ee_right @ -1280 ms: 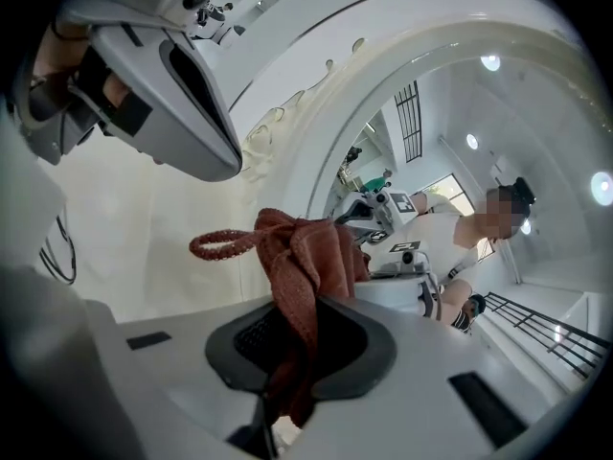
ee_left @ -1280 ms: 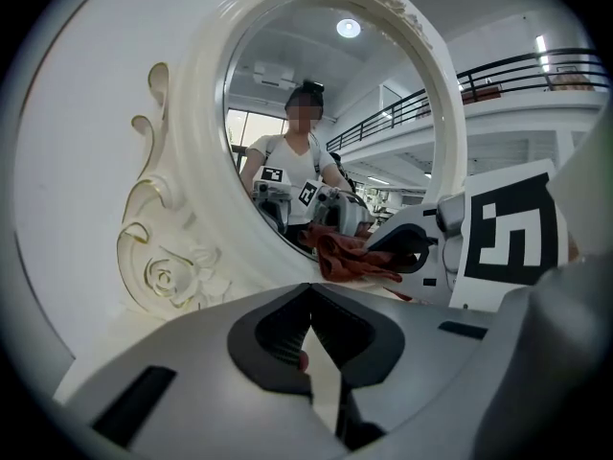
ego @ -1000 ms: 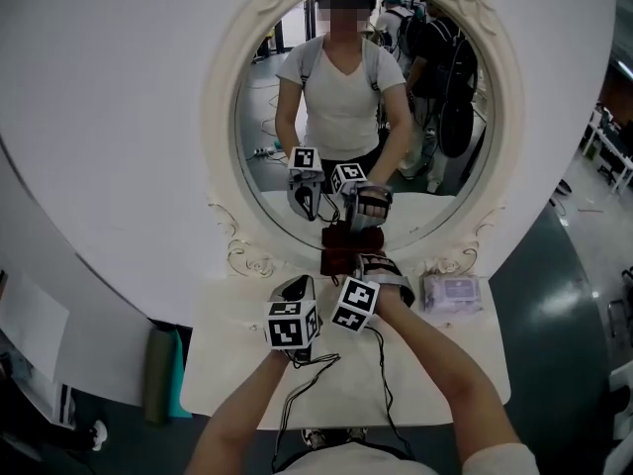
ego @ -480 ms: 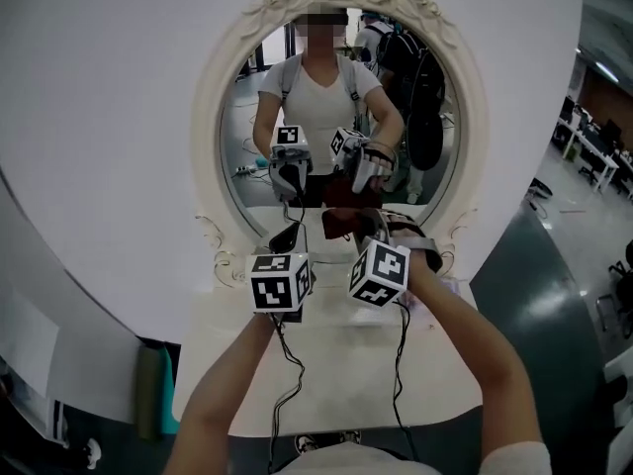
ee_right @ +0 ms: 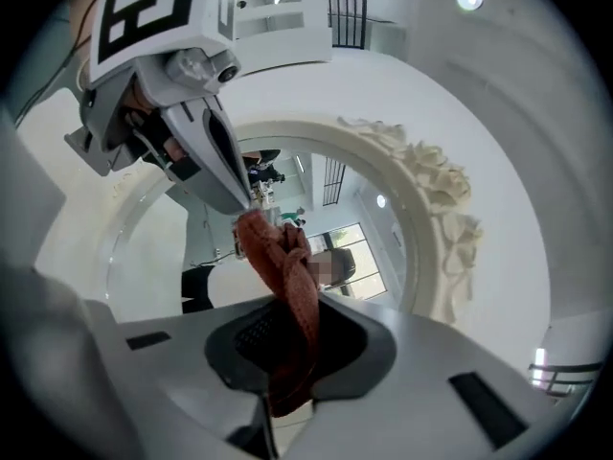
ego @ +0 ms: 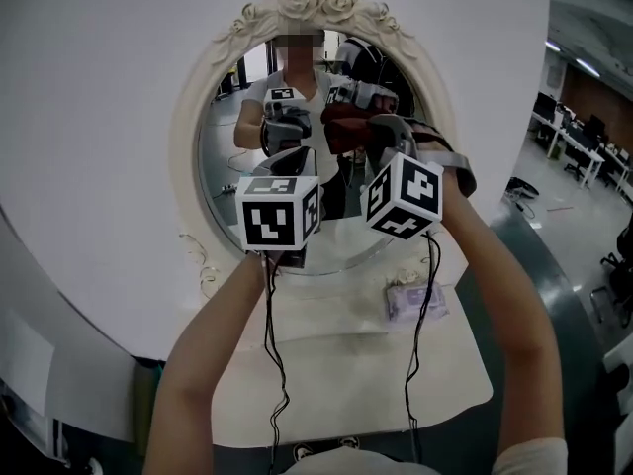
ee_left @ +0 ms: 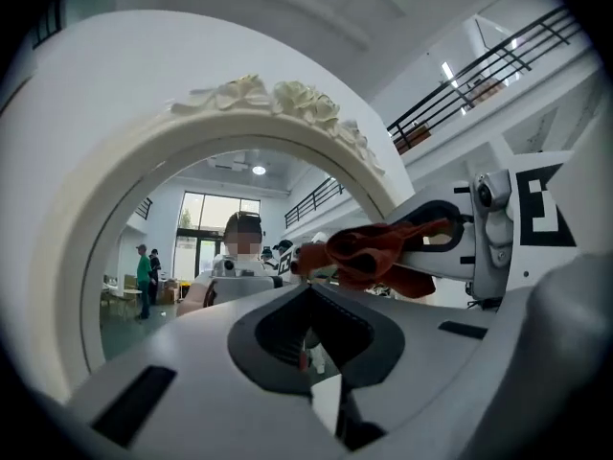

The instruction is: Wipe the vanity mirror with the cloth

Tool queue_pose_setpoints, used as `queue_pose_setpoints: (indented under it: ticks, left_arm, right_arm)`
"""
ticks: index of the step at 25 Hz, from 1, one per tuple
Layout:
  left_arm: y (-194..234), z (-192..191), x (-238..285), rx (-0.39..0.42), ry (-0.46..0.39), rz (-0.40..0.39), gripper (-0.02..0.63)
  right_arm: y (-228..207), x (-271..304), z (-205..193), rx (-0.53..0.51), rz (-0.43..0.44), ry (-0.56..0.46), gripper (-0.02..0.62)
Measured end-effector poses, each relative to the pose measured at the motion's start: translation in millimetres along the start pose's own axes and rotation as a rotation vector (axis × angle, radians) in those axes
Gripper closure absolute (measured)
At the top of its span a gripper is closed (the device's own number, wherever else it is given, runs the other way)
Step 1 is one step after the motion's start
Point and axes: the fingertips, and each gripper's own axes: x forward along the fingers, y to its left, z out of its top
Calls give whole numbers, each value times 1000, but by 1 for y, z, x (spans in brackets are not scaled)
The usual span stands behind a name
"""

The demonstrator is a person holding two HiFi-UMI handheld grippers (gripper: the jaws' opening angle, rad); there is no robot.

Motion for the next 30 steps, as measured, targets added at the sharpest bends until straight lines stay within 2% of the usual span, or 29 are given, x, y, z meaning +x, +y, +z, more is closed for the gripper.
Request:
queue_pose_setpoints:
  ticks: [3, 6, 11, 14, 30]
  left_arm:
    - [-6, 22, 5, -26, -19, -12, 595]
    - [-13, 41, 8, 3, -37, -9, 595]
    - [-20, 62, 12, 21, -57, -10, 595]
    - [-22, 65, 13, 24, -69, -6, 595]
    - [-51, -21, 24, -44, 49, -84, 595]
  right_arm:
    - [-41, -6, 8, -38, -81, -10, 535]
    - [-66, -10, 15, -69, -126, -18, 535]
    - [-86, -10, 23, -181, -189, -13, 535]
    - [-85, -4, 18, -218, -195, -4, 535]
    - [-16, 2, -31, -140, -88, 58, 535]
